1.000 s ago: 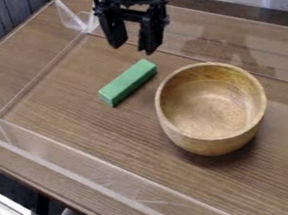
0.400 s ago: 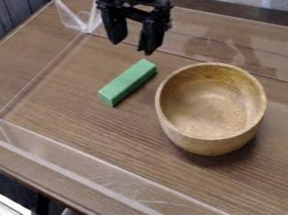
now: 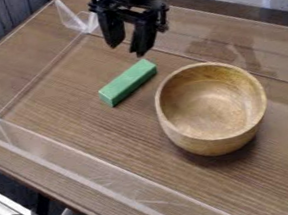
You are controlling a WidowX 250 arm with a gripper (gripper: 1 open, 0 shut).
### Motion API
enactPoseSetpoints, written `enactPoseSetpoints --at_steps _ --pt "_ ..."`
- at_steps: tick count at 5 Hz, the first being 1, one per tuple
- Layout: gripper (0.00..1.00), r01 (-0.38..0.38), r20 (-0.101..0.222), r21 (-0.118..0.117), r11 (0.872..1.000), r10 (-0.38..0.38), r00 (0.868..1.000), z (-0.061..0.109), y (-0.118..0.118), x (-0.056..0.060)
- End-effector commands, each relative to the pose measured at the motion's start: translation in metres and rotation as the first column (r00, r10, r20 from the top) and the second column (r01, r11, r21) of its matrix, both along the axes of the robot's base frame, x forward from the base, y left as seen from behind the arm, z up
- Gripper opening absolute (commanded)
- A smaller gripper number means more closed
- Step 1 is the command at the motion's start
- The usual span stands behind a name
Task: Remove the green block from inside the brown bowl and put it on the table
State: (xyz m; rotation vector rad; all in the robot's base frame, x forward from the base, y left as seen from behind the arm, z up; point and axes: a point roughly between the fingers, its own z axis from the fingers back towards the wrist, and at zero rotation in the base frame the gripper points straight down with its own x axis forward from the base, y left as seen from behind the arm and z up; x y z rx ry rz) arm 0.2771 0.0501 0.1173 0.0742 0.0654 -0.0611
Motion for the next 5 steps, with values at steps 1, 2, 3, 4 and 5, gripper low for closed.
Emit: enactPoseSetpoints --at_steps 1,2,3,4,5 --pt "1.0 -0.007 0.073 0.034 0.999 0.004 0.997 0.016 -0.001 0.0" --pt "0.0 -0.01 0.079 0.034 0.999 0.007 0.997 0.019 0.005 -0.001" --pt "1.0 -0.013 0.088 0.034 0.999 0.01 0.996 0.024 0.009 -0.002" --pt "0.0 -0.015 0.089 0.033 0.999 0.012 0.996 0.026 0.015 -0.003" --pt "1.0 -0.014 0.098 0.004 1.0 0.013 0.995 0.024 0.013 0.0"
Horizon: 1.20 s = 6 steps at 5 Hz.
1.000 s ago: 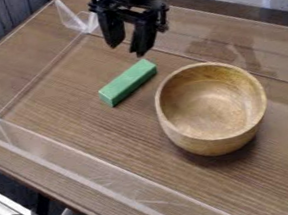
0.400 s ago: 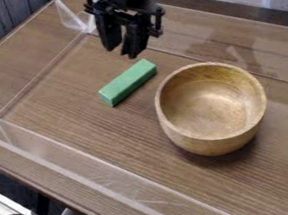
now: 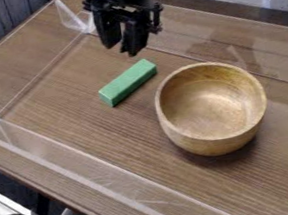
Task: Remove the green block from inside the brown bowl and put it on the table
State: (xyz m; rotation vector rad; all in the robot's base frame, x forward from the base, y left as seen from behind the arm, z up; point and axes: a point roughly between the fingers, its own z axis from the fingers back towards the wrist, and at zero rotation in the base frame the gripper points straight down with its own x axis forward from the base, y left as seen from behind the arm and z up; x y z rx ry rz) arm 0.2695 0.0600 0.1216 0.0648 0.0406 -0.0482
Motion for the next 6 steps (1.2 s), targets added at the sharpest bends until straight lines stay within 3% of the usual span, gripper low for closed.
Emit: enactPoseSetpoints --at_steps 1,2,4,6 --pt "1.0 -0.001 0.083 -0.018 1.0 0.003 0.997 0.018 0.003 0.01" --pt "1.0 0.0 0.091 0.022 1.0 -0.002 0.996 0.001 0.004 0.014" --pt "1.0 -0.05 0.149 -0.007 0.999 0.05 0.988 -0.004 0.015 0.031" --pt "1.0 -0.081 0.185 0.018 0.997 0.077 0.98 0.006 0.013 0.031"
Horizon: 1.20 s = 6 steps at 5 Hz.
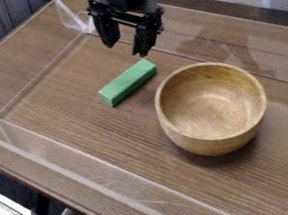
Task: Remove the green block from inside the brown bowl and put it on the table
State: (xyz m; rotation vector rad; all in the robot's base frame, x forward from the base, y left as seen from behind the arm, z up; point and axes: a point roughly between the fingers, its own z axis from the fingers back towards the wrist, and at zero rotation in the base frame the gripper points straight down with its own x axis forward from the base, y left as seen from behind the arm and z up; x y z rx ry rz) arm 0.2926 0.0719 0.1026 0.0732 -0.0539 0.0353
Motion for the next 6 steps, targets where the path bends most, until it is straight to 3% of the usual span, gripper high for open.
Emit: enactPoseSetpoints --at_steps 1,3,5,6 --pt "1.0 0.039 0.116 0.059 0.998 -0.046 0.992 0.026 -0.001 -0.003" --pt "1.0 0.09 0.162 0.125 0.988 -0.11 0.981 0.019 -0.001 -0.007" --pt "1.0 0.056 0.172 0.053 0.997 -0.065 0.983 0.041 -0.003 0.002" --pt "1.0 0.062 0.105 0.011 0.998 -0.063 0.992 0.029 0.001 -0.011"
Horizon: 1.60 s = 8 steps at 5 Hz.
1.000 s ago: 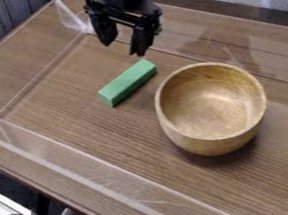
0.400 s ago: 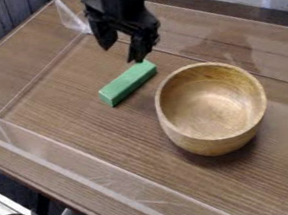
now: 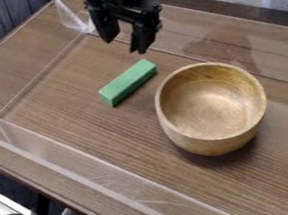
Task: Remove the green block from inside the brown bowl and put it on the table
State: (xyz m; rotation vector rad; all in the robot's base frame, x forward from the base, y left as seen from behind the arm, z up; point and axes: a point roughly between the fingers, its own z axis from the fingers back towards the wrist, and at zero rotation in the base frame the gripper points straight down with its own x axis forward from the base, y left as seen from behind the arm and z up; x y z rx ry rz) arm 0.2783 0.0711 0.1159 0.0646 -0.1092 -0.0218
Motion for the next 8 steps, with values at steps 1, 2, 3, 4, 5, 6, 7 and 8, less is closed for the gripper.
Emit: enactPoseSetpoints --at_steps 1,2,3,4,5,6,7,8 --pt "1.0 0.008 -0.018 -0.009 1.0 -0.008 1.0 0.003 0.006 -0.007" --pt "1.0 0.072 -0.04 0.011 0.997 -0.071 0.997 0.003 0.003 0.0" --pt "1.0 0.131 -0.043 0.022 0.991 -0.13 0.991 0.011 -0.003 0.007" --pt "1.0 0.154 -0.064 0.018 0.988 -0.153 0.986 0.003 -0.017 0.01" --pt "1.0 0.145 -0.081 0.004 0.989 -0.144 0.986 -0.003 -0.027 0.012" --pt "1.0 0.064 -0.031 0.0 0.998 -0.064 0.997 0.005 -0.013 -0.001" --pt "1.0 0.002 0.021 -0.007 1.0 -0.002 1.0 0.015 0.002 -0.01" --pt "1.0 -0.049 0.032 0.005 0.999 0.048 0.998 0.018 0.006 0.006"
